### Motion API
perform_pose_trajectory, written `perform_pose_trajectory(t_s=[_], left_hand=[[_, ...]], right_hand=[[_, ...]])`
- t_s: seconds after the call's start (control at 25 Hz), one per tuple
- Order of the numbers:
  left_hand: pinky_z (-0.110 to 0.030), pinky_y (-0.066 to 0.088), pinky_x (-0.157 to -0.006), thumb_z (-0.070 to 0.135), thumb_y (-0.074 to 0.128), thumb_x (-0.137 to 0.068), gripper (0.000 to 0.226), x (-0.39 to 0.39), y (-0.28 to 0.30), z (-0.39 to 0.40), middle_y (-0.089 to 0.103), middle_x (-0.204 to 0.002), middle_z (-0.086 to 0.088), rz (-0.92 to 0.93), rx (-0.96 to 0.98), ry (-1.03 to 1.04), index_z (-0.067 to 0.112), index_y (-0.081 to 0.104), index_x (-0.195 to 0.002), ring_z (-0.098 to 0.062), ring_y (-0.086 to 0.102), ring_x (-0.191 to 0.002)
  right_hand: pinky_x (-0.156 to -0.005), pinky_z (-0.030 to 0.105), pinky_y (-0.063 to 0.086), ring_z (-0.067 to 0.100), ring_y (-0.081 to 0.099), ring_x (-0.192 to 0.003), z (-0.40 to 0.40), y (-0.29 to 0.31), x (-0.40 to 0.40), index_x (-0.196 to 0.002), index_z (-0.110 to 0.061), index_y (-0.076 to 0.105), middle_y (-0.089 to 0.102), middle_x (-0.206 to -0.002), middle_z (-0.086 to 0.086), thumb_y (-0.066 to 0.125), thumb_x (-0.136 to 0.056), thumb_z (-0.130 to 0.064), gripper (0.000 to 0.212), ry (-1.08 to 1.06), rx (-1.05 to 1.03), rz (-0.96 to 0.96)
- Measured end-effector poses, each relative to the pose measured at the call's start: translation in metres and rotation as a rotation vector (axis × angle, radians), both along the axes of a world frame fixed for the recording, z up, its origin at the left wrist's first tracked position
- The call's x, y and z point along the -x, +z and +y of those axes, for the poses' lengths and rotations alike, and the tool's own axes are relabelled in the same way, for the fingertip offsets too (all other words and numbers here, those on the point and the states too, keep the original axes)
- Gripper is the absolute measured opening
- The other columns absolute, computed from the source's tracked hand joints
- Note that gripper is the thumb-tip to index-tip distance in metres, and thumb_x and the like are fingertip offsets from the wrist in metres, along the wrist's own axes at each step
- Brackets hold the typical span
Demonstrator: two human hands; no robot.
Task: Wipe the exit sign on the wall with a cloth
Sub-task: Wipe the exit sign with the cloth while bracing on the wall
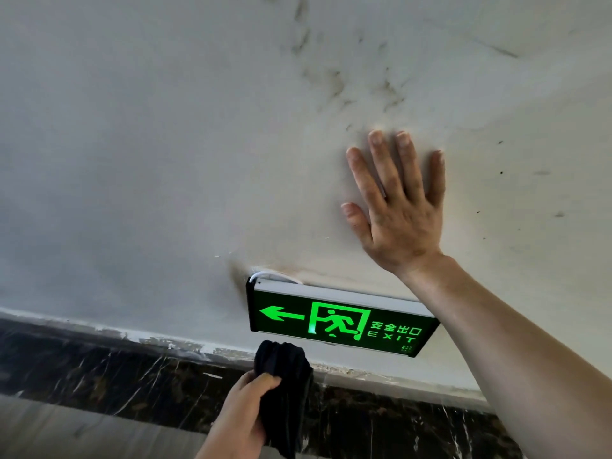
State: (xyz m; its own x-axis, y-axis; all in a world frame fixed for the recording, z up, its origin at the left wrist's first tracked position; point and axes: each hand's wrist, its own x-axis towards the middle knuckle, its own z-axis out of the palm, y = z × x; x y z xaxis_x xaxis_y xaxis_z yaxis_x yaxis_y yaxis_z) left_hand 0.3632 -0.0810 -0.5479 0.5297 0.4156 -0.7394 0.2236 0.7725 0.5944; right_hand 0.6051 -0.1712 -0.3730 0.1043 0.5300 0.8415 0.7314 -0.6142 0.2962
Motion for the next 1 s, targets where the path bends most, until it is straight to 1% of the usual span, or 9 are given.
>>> perform_pose_trajectory(t_s=[0.12, 0.24, 0.32, 0.4, 0.48, 0.64, 0.68, 0.8, 1.0], left_hand=[[-0.046, 0.057, -0.071, 0.005, 0.061, -0.088, 0.028, 0.004, 0.025, -0.012, 0.079, -0.099, -0.023, -0.138, 0.013, -0.004, 0.008, 0.073, -0.113, -0.043, 0.076, -0.088], [-0.042, 0.062, -0.068, 0.018, 0.065, -0.076, 0.032, 0.001, 0.054, -0.02, 0.077, -0.113, -0.021, -0.255, 0.008, -0.062, 0.018, 0.081, -0.104, -0.038, 0.077, -0.097], [-0.037, 0.064, -0.065, 0.017, 0.066, -0.078, 0.031, -0.002, 0.067, -0.026, 0.077, -0.114, -0.019, -0.307, -0.046, -0.082, 0.019, 0.081, -0.105, -0.036, 0.077, -0.1], [-0.034, 0.064, -0.066, 0.016, 0.07, -0.079, 0.035, -0.004, 0.073, -0.031, 0.077, -0.114, -0.02, -0.349, -0.137, -0.09, 0.014, 0.078, -0.113, -0.034, 0.076, -0.102], [-0.032, 0.063, -0.065, 0.017, 0.072, -0.076, 0.042, -0.006, 0.075, -0.035, 0.077, -0.112, -0.022, -0.369, -0.214, -0.092, 0.008, 0.073, -0.117, -0.034, 0.077, -0.097], [-0.03, 0.062, -0.061, 0.018, 0.071, -0.077, 0.025, -0.012, 0.079, -0.042, 0.078, -0.103, -0.022, -0.411, -0.256, -0.128, 0.011, 0.08, -0.099, -0.031, 0.079, -0.085], [-0.03, 0.062, -0.061, 0.018, 0.07, -0.077, 0.021, -0.015, 0.08, -0.045, 0.078, -0.101, -0.021, -0.415, -0.266, -0.148, 0.014, 0.081, -0.094, -0.029, 0.079, -0.083], [-0.029, 0.062, -0.061, 0.018, 0.068, -0.079, 0.02, -0.023, 0.079, -0.05, 0.079, -0.1, -0.019, -0.421, -0.262, -0.199, 0.016, 0.082, -0.092, -0.027, 0.078, -0.084], [-0.027, 0.063, -0.072, 0.013, 0.07, -0.081, 0.026, -0.028, 0.087, -0.048, 0.078, -0.111, -0.015, -0.386, -0.239, -0.287, 0.017, 0.082, -0.105, -0.027, 0.077, -0.1]], right_hand=[[-0.118, 0.051, 0.001, 0.03, 0.013, -0.147, -0.015, 0.014, 0.017, -0.152, -0.019, 0.025, 0.024, -0.16, 0.008, 0.028, -0.098, -0.049, 0.061, 0.058, 0.094, 0.185], [-0.12, 0.047, 0.012, 0.025, 0.019, -0.148, -0.035, 0.01, 0.047, -0.147, -0.016, 0.035, 0.034, -0.156, 0.007, 0.022, -0.099, -0.048, 0.06, 0.204, 0.104, 0.385], [-0.118, 0.041, 0.021, 0.014, 0.026, -0.145, -0.054, -0.007, 0.074, -0.144, -0.021, 0.041, 0.043, -0.151, -0.003, 0.023, -0.099, -0.049, 0.056, 0.309, 0.082, 0.625], [-0.113, 0.028, 0.03, -0.006, 0.031, -0.138, -0.074, -0.027, 0.097, -0.14, -0.039, 0.042, 0.043, -0.144, -0.026, 0.03, -0.096, -0.055, 0.048, 0.403, 0.043, 0.976], [-0.107, 0.018, 0.033, -0.016, 0.034, -0.131, -0.091, -0.048, 0.112, -0.135, -0.053, 0.039, 0.043, -0.137, -0.041, 0.045, -0.089, -0.059, 0.047, 0.471, -0.02, 1.331], [-0.107, 0.034, 0.042, -0.004, 0.049, -0.127, -0.109, -0.081, 0.125, -0.137, -0.041, 0.042, 0.058, -0.133, -0.026, 0.07, -0.073, -0.051, 0.071, 0.597, -0.203, 1.828], [-0.106, 0.036, 0.044, -0.001, 0.052, -0.125, -0.111, -0.085, 0.126, -0.136, -0.037, 0.044, 0.061, -0.13, -0.022, 0.074, -0.071, -0.046, 0.072, 0.606, -0.214, 1.882], [-0.096, 0.024, 0.048, 0.001, 0.061, -0.113, -0.114, -0.092, 0.125, -0.124, -0.037, 0.054, 0.067, -0.117, -0.023, 0.079, -0.068, -0.036, 0.061, 0.54, -0.265, 1.868], [-0.084, 0.025, 0.053, 0.002, 0.066, -0.096, -0.115, -0.083, 0.121, -0.103, -0.034, 0.065, 0.072, -0.099, -0.018, 0.079, -0.075, -0.015, 0.037, 0.38, -0.461, 1.804]])
